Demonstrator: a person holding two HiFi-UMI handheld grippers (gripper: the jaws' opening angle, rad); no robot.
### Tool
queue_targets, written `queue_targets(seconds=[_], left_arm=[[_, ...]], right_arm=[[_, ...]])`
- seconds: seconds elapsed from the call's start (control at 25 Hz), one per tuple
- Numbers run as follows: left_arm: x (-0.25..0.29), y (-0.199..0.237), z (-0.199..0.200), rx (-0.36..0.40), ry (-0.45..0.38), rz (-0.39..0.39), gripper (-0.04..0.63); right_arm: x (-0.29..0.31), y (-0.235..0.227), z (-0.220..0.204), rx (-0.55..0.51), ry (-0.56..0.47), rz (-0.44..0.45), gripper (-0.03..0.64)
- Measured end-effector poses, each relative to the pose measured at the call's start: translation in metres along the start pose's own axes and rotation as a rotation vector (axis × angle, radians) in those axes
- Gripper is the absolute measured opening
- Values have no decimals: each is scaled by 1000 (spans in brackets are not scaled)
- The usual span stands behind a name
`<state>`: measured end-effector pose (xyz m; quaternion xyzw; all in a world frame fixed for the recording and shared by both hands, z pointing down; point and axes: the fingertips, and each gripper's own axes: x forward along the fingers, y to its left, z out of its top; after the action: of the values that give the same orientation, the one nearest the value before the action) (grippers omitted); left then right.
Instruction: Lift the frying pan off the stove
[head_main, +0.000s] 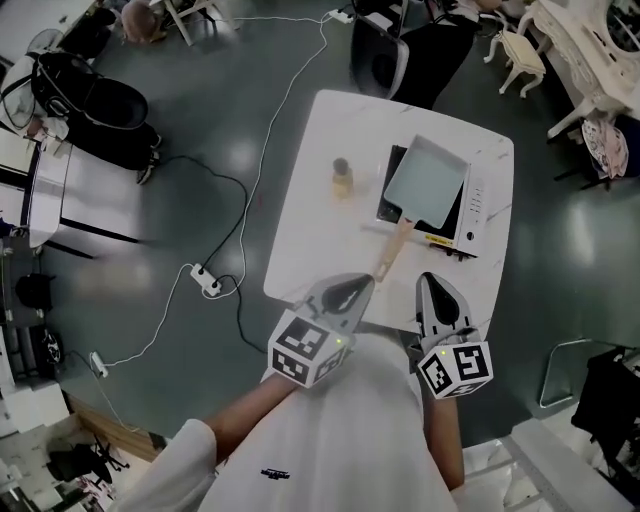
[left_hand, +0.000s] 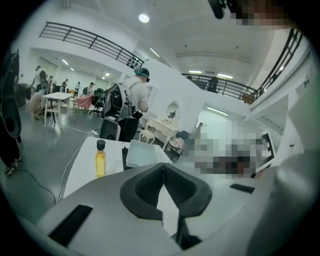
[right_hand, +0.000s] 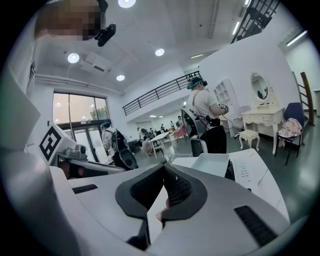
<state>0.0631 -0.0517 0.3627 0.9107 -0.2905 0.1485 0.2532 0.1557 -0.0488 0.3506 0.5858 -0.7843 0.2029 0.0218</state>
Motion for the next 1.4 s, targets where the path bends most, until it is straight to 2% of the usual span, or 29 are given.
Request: queue_targets(seconds=[0.28,0.44,0.56,0.76,0.8,0.88,1.04,1.16,1.4], left_arm=[[16,13,-9,-29,43,36,3],[30,22,-19,-46,81,39,3],[39,30,-30,-63,106,49,3],[52,38,-41,-111,122,50,5],[55,39,-44,-119,129,44,12],[63,41,-52,-134,153,32,133],[76,45,-68,-128,201,19,160],[87,44,-81,-135,250,-21,223],[97,43,-94,-148,282,-30,205]], right_arm=[[28,-2,-18,49,61,76,0],[46,-12,-29,65,104,88,4],[56,-19,-43,109,143,111,97],[67,-34,-69,193,199,114,138],[70,-37,-75,211,208,118,141],[75,-43,-87,273,227,132,156],[84,-54,-111,410,263,148,170],[91,-58,-127,528,281,167,175],[107,-61,-134,626,278,199,203]])
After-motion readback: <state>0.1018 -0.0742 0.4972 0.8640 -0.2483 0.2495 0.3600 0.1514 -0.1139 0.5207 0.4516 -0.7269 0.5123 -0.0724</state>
